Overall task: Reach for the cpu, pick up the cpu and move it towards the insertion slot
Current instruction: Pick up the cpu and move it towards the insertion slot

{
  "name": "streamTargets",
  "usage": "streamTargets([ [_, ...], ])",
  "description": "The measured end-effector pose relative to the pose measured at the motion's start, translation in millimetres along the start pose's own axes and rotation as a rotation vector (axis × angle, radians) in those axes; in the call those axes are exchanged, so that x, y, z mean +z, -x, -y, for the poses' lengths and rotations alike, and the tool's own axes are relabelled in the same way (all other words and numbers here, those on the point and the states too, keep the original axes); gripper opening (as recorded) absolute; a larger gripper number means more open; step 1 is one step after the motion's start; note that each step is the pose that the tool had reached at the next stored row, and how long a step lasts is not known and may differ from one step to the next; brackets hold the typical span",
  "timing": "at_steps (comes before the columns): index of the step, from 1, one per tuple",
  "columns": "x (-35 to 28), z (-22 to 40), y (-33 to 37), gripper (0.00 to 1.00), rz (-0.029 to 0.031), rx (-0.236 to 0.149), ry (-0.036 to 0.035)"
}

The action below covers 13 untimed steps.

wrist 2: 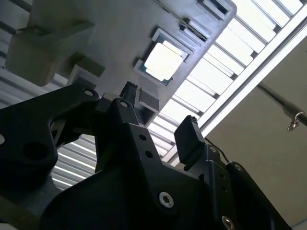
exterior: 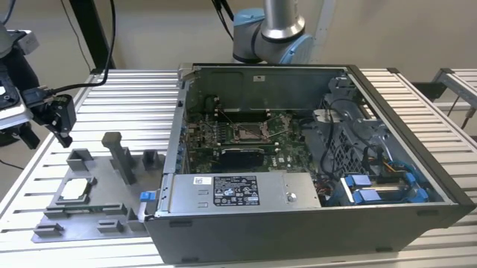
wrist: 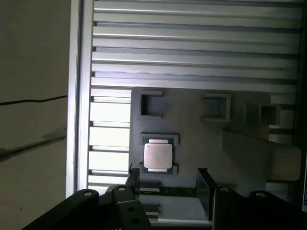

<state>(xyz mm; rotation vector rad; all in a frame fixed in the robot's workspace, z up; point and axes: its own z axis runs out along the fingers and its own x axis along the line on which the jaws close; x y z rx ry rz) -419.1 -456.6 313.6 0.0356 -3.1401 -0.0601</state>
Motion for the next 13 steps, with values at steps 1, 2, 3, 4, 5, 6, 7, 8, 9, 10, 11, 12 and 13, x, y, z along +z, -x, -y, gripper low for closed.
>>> streamTargets([
  [1,0.6,0.0,0.0,1.00,0.0000,0.000,0.0000],
  [2,1.1,0.2,0.0,1.00,-0.0001,0.000,-0.0001],
  [3,1.6,0.2,0.0,1.00,0.0000,0.000,0.0000],
  [4,2.1,0.2,0.0,1.00,0.0000,0.000,0.0000],
  [5,2.6,0.3,0.0,1.00,-0.0001,0.000,-0.0001],
  [6,3.2,0.3,0.0,1.00,-0.0001,0.000,-0.0001],
  [7,3.8,0.4,0.0,1.00,-0.0001,0.000,0.0000],
  [8,4.4,0.4,0.0,1.00,-0.0001,0.000,0.0000],
  [9,5.0,0.4,0.0,1.00,0.0000,0.000,0.0000],
  [10,5.5,0.5,-0.1,1.00,-0.0001,0.000,0.0000],
  [11,6.1,0.6,-0.1,1.00,0.0000,0.000,0.0000],
  [12,6.6,0.8,-0.1,1.00,-0.0002,0.000,-0.0001],
  [13,7.0,1.0,-0.1,1.00,-0.0002,0.000,-0.0001],
])
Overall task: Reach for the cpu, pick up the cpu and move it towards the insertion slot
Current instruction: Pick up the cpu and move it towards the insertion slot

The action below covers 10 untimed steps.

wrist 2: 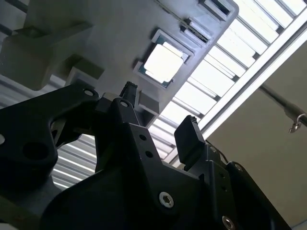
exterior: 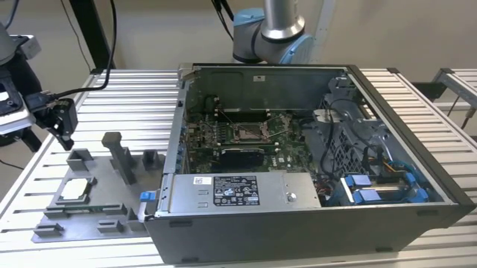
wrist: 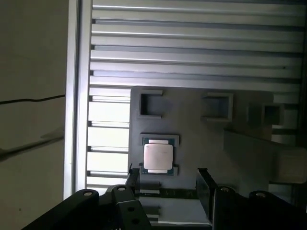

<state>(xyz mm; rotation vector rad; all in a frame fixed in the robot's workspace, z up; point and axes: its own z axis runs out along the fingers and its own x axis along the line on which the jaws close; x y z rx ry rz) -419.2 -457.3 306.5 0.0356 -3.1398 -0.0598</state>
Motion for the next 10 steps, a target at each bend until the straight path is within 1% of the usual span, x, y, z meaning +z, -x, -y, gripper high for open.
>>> streamTargets([
  [10,5.1,1.4,-0.1,1.00,0.0002,0.000,0.0001],
])
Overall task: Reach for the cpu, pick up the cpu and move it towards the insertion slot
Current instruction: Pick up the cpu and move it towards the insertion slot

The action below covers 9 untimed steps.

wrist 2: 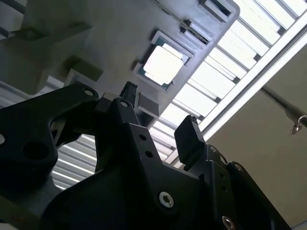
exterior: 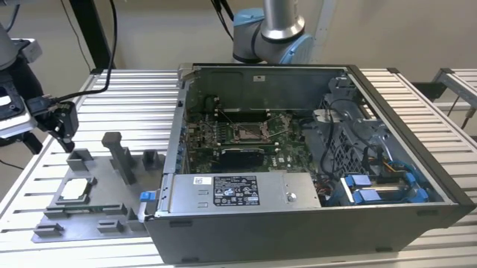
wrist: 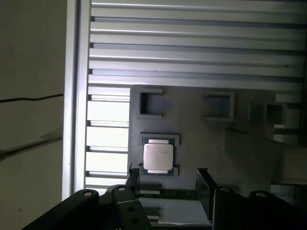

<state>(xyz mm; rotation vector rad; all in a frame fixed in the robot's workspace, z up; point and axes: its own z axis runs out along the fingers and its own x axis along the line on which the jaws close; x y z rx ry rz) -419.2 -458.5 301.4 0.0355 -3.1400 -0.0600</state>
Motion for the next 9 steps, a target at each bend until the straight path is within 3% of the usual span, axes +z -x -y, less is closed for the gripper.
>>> streamTargets([
  [9,4.4,0.9,-0.3,1.00,0.0000,0.000,0.0000],
])
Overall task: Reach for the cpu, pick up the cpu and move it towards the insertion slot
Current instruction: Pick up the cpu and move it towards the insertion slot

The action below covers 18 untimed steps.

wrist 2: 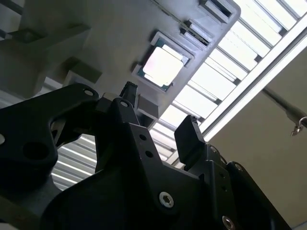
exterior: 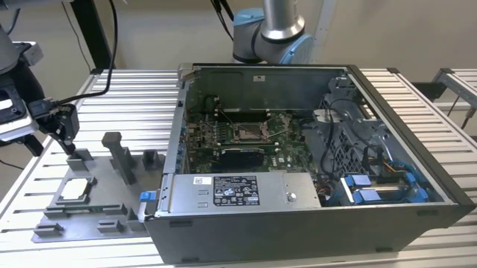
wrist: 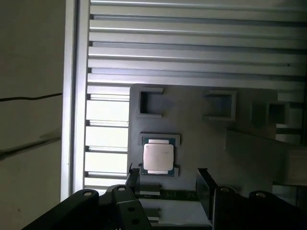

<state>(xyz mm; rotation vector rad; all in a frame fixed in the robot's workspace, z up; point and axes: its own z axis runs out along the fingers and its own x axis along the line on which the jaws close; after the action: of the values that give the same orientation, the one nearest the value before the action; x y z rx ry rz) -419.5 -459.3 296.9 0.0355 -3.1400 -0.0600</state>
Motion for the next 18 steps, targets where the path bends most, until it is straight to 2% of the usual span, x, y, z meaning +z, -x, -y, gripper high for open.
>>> streamTargets([
  [18,6.9,0.9,-0.9,1.00,0.0001,0.000,-0.0001],
])
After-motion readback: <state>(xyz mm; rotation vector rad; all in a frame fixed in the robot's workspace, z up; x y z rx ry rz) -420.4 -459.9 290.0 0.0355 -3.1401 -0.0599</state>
